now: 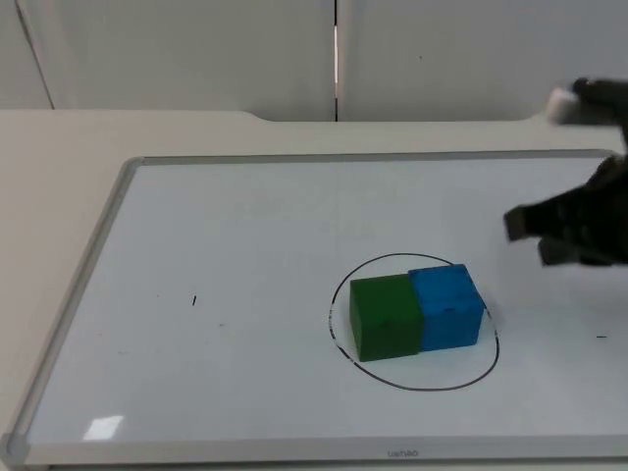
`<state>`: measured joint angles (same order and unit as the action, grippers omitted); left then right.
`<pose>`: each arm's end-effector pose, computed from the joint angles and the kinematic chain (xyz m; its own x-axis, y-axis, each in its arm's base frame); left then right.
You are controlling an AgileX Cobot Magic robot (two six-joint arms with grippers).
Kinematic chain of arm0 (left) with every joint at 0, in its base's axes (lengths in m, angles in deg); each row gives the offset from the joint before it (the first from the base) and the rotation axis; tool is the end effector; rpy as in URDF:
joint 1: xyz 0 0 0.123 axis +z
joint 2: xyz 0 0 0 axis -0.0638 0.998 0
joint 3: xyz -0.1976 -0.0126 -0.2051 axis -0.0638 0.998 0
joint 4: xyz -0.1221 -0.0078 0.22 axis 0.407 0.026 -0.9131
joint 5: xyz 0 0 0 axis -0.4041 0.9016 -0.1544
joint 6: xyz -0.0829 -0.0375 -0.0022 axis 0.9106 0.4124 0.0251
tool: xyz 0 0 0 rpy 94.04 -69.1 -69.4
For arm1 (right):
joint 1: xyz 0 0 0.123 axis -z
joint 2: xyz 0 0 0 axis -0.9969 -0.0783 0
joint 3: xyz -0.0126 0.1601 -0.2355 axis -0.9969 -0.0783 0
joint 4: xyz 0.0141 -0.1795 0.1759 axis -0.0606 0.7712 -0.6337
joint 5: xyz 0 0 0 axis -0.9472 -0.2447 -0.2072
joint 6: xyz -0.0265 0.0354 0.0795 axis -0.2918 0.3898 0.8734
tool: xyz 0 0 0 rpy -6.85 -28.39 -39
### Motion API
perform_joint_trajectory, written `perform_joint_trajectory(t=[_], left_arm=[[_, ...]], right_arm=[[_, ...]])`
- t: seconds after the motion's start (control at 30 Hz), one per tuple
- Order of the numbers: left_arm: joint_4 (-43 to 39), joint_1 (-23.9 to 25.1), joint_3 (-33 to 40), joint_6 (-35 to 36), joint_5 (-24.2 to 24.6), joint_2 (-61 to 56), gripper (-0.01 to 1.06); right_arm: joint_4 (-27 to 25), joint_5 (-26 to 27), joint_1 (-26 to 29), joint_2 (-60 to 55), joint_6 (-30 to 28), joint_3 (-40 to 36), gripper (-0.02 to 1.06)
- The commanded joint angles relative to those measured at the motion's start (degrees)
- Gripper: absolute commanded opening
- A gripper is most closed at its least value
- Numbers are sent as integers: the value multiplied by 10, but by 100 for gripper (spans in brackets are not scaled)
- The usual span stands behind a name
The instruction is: Push the two cubes into the marked area.
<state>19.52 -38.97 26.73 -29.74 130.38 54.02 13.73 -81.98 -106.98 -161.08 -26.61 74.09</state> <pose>-0.0015 0.0058 0.2760 -0.3710 0.2908 -0.8819 0.5562 0.8301 0.0398 0.2931 0.1156 0.1543 -0.8087 -0.0796 -0.5829 -0.1931 0.9718 0.1352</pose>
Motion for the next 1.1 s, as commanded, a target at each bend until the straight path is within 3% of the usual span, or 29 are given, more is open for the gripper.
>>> perform_joint_trajectory(t=[0.0,0.13,0.33,0.47,0.63,0.77,1.07], left_arm=[[-1,1,3,4,2,-2,0],[-1,1,3,4,2,-2,0],[-1,1,3,4,2,-2,0],[-1,1,3,4,2,-2,0],[-1,1,3,4,2,-2,0],[-1,1,3,4,2,-2,0],[-1,1,3,4,2,-2,0]], right_arm=[[18,-30,11,57,-26,2,0],[62,-75,11,180,-32,2,0],[72,-118,10,320,-32,2,0],[92,-174,10,469,-32,2,0],[92,-226,10,551,-32,2,0],[92,-314,10,654,-32,2,0],[92,-434,10,768,-32,2,0]])
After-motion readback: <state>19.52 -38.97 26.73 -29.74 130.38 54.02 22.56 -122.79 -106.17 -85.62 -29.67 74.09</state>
